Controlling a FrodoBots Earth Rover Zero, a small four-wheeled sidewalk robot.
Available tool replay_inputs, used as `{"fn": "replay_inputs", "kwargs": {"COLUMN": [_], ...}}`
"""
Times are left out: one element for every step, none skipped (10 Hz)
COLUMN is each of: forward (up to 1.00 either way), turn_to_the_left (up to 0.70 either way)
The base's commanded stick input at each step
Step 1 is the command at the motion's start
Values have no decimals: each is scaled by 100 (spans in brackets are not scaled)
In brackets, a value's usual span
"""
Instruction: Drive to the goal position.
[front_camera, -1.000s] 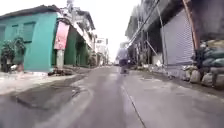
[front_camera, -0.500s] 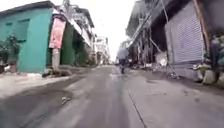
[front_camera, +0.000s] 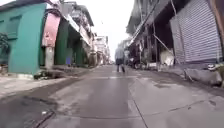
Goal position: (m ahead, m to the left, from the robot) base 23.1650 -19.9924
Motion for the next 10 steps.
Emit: {"fn": "replay_inputs", "kwargs": {"forward": [100, 100, 100, 100, 100, 100, 100, 100, 100, 100], "turn_to_the_left": [0, 0, 0, 0, 0, 0, 0, 0, 0, 0]}}
